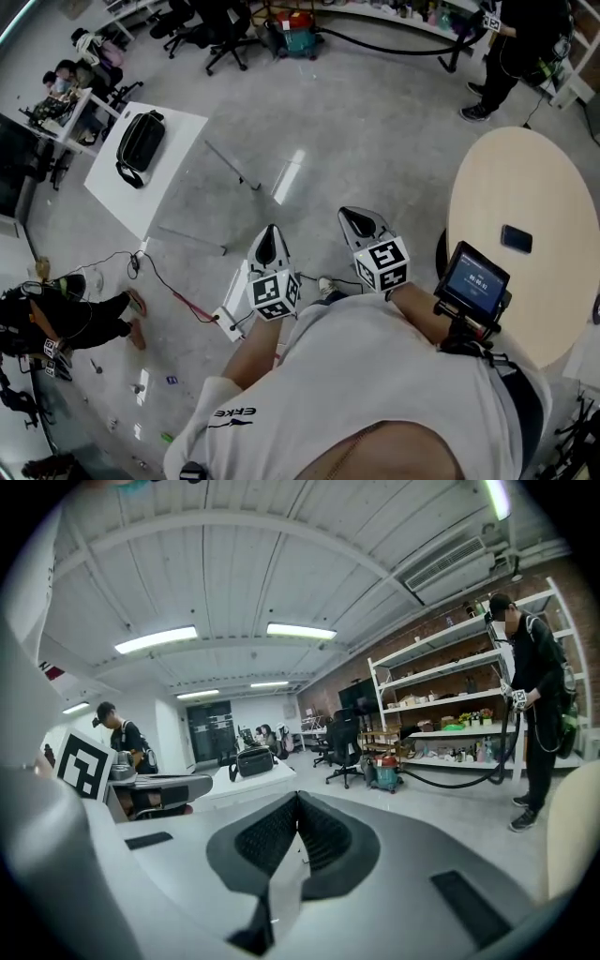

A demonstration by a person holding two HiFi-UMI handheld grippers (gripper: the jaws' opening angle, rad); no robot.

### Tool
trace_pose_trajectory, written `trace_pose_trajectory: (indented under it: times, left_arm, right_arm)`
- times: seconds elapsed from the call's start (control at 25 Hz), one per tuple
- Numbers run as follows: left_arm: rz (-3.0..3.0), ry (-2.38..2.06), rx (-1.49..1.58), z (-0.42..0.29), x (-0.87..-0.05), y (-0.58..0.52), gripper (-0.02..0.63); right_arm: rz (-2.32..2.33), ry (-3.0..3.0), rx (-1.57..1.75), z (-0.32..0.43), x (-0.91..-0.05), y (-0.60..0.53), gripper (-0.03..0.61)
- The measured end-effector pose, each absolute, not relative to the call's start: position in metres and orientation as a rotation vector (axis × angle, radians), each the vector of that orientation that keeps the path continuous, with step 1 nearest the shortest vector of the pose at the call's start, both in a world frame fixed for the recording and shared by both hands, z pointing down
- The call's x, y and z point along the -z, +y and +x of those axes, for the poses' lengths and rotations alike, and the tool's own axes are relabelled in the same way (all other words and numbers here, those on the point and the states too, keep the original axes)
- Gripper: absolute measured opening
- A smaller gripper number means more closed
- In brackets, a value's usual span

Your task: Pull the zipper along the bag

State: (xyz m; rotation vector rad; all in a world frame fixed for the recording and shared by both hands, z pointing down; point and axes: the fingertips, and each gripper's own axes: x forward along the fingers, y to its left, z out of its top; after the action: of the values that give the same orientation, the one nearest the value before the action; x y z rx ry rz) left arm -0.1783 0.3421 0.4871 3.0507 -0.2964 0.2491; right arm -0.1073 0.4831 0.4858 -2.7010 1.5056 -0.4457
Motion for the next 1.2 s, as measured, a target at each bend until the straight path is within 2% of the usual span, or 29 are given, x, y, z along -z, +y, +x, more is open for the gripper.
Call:
trace_pose_trajectory:
  times: [0.16, 0.6, 1.2]
  left_arm:
    - [3.079, -0.193, -0.241, -0.129, -0.495, 0.299, 0.005]
    - [3.073, -0.059, -0.277, -0.088, -0.507, 0.262, 0.005]
    - [3.005, -0.229, -0.282, -0.012, -0.509, 0.214, 0.005]
  right_arm:
    - [-2.730, 1.412, 0.415, -0.068, -0.495, 0.441, 0.005]
    - [-2.777, 1.283, 0.471, -0.040, -0.510, 0.410, 0.005]
    - [-2.740, 1.480, 0.495, 0.051, -0.500, 0.349, 0.005]
